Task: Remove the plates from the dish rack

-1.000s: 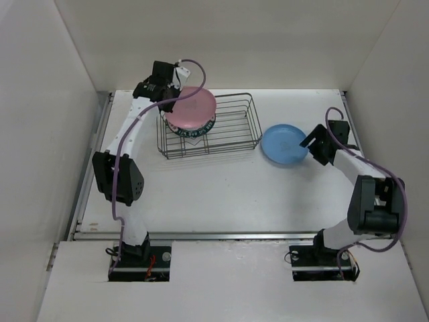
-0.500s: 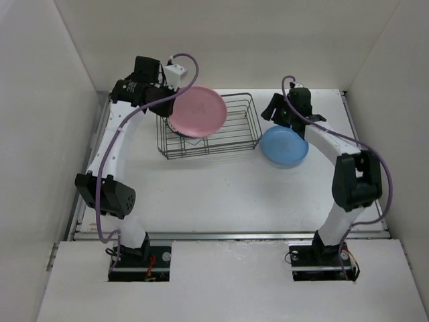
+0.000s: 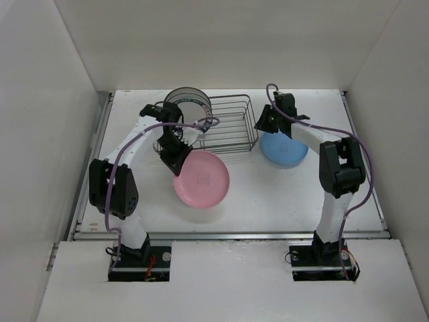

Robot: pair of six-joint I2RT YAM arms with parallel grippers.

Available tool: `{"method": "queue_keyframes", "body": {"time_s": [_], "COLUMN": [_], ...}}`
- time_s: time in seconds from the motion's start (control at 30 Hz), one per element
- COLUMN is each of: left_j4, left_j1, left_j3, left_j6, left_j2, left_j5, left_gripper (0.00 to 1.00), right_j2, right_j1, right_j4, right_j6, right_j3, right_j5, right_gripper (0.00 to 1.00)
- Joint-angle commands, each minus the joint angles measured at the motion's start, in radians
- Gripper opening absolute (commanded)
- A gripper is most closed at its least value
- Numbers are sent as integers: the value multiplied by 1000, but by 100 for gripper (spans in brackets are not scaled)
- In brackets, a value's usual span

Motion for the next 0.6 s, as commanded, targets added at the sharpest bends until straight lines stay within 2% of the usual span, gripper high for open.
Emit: {"method": "queue_keyframes", "body": {"time_s": [0.0,0.1,0.27,0.4,0.5,0.53,0.57], "left_j4": [-18,13,50,50,30,30,19], "left_j1": [-37,-61,-98,-98,-98,-98,-98], "left_j3": [-48,-89,-120,-83,-27,-14,4], "left_j6": [34,11,-12,-21,-39,-40,-40], "left_j2": [32,62,99,99,99,99,99], "left_j5": [-4,-68,-137,-98,-62,-62,-53], "left_gripper": [0,0,0,0,0,0,0], "right_j2": [-48,-96,-171,-214,-265,-283,-335], "right_j1": [44,44,44,44,44,44,44], "right_j4": [51,51,16,30,39,60,85], "right_j6": [41,51,84,84,64,49,26], "right_j3": [-9,-36,-61,-70,-81,-114,-137], "right_j5": [-4,60,187,197,182,143,111], "right_gripper": [30,39,41,43,49,57,61]}}
